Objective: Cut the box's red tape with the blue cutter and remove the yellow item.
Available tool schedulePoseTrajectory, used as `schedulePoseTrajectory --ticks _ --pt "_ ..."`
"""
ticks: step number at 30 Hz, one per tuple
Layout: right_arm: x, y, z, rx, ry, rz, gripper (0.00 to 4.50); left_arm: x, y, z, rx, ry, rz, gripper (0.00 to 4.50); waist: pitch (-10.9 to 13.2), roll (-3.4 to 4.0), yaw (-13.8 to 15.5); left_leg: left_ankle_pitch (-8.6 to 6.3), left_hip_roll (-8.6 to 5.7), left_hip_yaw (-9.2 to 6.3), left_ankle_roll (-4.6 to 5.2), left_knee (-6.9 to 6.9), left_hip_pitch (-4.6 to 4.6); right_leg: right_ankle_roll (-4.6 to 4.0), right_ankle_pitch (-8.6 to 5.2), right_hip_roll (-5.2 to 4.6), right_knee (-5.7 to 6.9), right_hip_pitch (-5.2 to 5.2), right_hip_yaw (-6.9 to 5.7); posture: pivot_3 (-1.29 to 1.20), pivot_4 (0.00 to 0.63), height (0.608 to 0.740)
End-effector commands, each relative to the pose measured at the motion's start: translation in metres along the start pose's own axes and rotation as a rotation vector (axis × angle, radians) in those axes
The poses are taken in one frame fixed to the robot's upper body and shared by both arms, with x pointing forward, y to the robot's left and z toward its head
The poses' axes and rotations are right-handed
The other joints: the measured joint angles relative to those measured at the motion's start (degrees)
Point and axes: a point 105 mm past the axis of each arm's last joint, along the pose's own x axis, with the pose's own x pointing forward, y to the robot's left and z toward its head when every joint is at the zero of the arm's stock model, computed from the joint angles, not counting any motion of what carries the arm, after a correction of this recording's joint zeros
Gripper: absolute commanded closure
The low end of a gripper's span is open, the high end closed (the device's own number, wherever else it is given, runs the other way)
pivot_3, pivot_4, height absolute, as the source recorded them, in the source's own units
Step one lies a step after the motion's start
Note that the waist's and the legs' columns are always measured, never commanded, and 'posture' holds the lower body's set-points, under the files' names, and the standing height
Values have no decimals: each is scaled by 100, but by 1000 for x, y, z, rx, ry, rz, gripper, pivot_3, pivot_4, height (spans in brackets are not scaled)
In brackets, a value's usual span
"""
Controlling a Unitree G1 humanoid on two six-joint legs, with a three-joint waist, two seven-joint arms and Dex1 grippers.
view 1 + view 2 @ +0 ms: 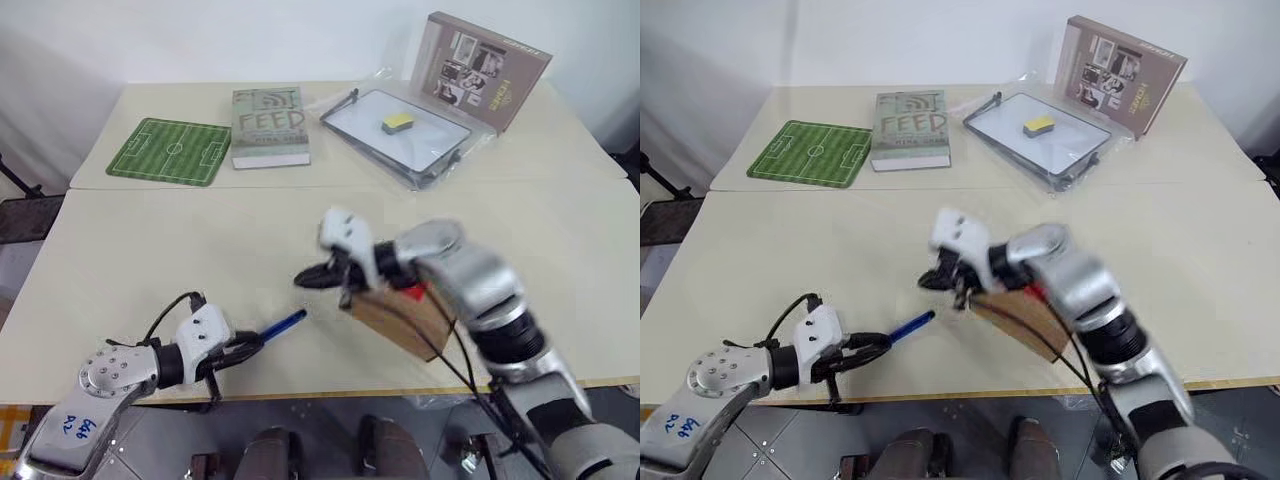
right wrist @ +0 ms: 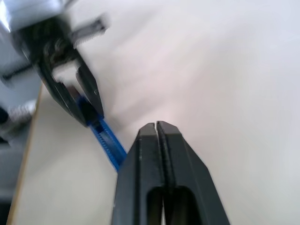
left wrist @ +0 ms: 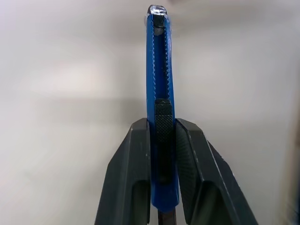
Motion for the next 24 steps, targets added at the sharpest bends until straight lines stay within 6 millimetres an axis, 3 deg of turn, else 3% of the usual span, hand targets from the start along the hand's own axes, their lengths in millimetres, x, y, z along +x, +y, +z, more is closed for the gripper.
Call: schedulePoseTrajectory --ticks 1,9,16,24 --pt "-15 -11 11 63 -23 -29 2919 2 14 12 117 -80 59 4048 -1 -1 -13 0 0 0 0 0 0 0 0 1 2 -1 -1 0 150 740" --pt "-34 -30 29 196 21 -65 148 21 26 27 338 -228 63 4048 0 -1 -32 0 -7 14 6 -1 1 0 0 -2 6 -5 -3 0 150 740" --pt "-25 -46 27 312 53 -122 30 35 35 38 446 -299 114 4048 -1 -3 -37 0 -10 13 8 0 -1 2 1 -4 7 -4 -8 0 150 740" --pt "-4 -39 25 369 62 -41 30 41 43 48 458 -347 176 4048 -1 -3 -79 2 -14 8 9 0 -5 3 2 -3 7 -5 -15 0 150 740"
